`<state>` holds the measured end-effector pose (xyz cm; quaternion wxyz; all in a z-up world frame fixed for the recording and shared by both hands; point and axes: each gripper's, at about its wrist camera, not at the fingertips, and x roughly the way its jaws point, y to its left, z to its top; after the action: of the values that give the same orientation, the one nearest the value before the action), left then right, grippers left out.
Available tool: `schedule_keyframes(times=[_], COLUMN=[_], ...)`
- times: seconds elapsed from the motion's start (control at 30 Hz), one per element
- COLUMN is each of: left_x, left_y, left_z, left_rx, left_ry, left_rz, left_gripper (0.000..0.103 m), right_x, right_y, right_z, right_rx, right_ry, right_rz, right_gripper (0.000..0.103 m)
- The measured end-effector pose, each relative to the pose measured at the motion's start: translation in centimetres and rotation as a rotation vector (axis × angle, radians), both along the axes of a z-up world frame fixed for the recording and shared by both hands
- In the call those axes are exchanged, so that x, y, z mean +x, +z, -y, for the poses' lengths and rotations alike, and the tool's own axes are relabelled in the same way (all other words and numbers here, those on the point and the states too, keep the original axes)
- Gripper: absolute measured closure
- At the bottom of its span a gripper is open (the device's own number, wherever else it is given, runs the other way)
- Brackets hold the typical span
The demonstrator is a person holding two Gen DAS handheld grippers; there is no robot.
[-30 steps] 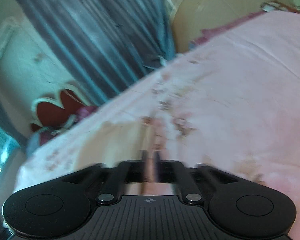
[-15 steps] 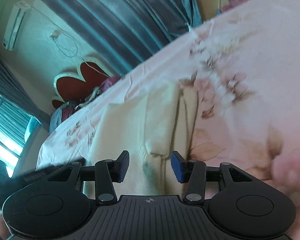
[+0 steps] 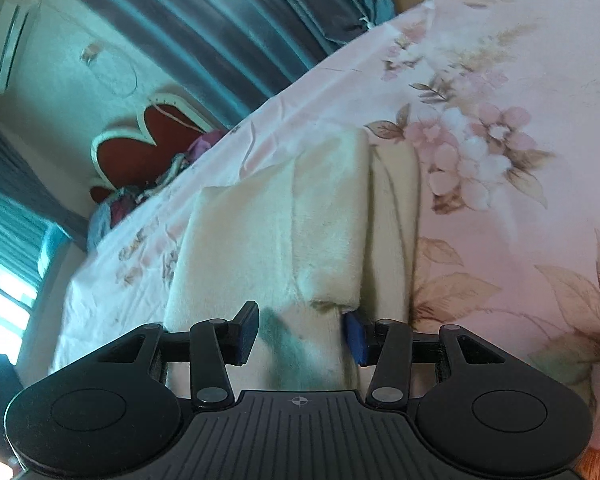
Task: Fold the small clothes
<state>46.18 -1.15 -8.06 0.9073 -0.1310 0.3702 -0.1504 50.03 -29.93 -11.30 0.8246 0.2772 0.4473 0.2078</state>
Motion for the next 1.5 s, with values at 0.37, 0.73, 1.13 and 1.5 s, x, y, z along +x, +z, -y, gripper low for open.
schedule_keyframes(times=[0.37, 0.73, 1.13, 1.5], left_x=[2.3, 3.1, 2.4, 8.8], left_y=[0.3, -0.3, 0.1, 0.2], left_z=[3.3, 3.9, 4.3, 4.3], left_rx=[0.119, 0.143, 0.178, 0.136], left_ry=[-0.216, -0.271, -0.293, -0.205], left_rz=[0.004, -0.052, -0.036, 0.008], left_gripper=[0.071, 0.071, 0.069, 0.064], right_x=[-3.3, -2.8, -3.5, 2.8], right_y=[2.6, 0.4, 1.2, 4.1], right_z=[-1.4, 1.1, 2.0, -1.7], right_rx=[-0.194, -0.080, -0.117, -0.354], right_ry=[-0.018, -0.077, -0.140, -0.044], right_rz=[0.068, -0.010, -0.065, 0.139], right_gripper=[0.092, 0.092, 0.092, 0.070])
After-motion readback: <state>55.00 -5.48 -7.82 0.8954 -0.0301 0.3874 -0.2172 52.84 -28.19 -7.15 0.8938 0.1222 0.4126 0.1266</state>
